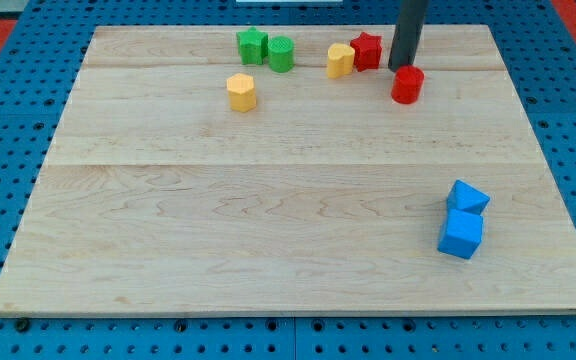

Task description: Move the red circle closer to the blue triangle

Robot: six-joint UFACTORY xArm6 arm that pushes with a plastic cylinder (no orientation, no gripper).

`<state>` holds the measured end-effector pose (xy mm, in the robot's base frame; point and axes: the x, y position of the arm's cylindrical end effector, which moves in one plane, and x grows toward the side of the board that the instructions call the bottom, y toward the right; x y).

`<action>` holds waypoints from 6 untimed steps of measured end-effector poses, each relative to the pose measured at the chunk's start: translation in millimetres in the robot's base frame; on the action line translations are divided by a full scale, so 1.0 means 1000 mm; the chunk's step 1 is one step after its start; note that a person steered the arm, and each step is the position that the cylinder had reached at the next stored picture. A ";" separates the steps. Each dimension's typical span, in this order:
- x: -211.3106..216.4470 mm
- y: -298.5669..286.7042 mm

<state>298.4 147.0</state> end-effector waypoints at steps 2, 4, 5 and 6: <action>0.066 0.005; 0.055 0.006; 0.060 0.005; 0.069 0.003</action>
<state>367.2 149.9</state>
